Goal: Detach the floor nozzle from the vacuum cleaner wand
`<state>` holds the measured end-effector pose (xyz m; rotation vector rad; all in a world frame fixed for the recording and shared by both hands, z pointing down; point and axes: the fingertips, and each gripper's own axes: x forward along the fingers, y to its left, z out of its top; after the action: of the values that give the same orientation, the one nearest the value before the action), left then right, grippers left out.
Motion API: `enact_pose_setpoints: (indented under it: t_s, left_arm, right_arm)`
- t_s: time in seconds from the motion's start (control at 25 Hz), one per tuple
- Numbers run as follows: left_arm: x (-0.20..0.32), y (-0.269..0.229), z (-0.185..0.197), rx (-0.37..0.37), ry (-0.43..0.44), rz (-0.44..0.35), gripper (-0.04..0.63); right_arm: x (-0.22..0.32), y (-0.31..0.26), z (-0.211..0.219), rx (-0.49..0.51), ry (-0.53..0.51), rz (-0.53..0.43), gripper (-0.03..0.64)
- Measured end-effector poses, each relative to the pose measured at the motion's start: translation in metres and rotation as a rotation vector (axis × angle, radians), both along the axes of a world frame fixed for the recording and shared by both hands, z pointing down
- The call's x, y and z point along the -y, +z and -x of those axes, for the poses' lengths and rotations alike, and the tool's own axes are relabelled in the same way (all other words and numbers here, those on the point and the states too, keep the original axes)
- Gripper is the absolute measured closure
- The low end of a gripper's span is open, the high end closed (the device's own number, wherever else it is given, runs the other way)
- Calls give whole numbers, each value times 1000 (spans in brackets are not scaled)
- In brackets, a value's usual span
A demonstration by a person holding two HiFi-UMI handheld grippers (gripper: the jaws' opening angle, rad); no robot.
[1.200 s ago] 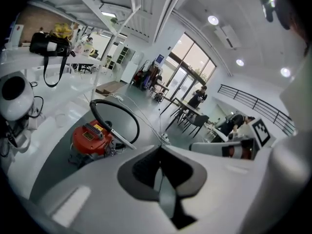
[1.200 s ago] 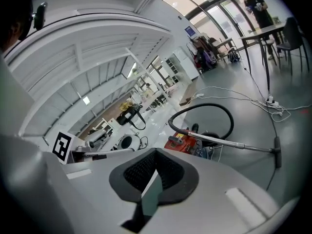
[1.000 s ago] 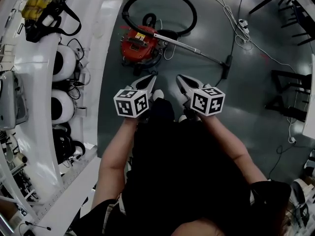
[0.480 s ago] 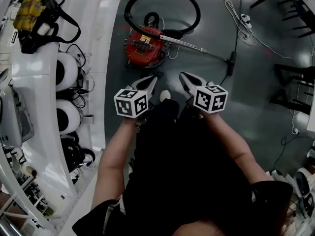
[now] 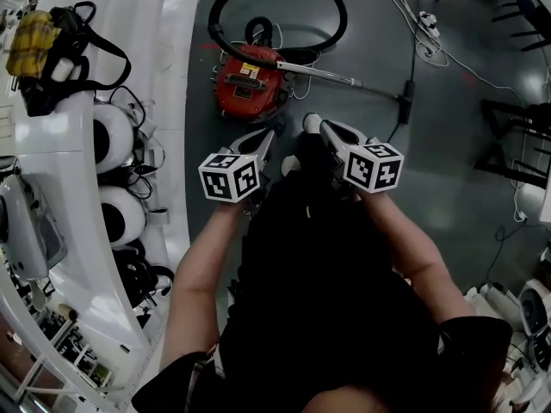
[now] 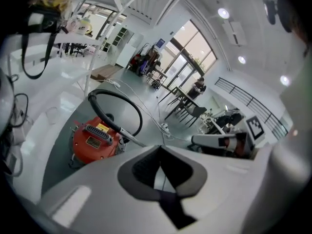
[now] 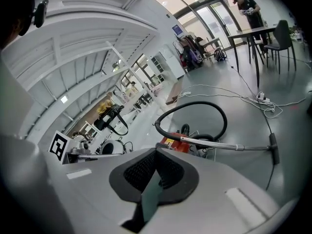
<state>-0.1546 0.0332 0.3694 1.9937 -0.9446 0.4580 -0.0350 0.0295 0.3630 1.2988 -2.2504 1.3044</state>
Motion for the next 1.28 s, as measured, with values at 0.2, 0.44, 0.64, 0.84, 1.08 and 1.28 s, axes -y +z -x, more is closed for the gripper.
enact_pose_setpoints:
  t_s: [0.2,0.44,0.64,0.84,1.08,1.28]
  left_arm:
    - [31,18,-1,73,11,-21,586]
    - [68,44,-16,128,58,-76,586]
    - [93,76,-22,172,35,-45,586]
    - [113,109,-23,246,56,-20,586]
    - [140,137,-21,262,52,-2,586]
    - [160,162,-15,288,6,14,586]
  right_arm:
    - [31,24,0,4,-28,28,624]
    - [61,51,-1,-13,-102,46,624]
    - [82,80,-3,-22,-128,83,624]
    - [100,112,3,-25,-178,115,624]
    - [122,148,10,-44,-237,142,624]
    - [139,173,13,-70,-294,126,624]
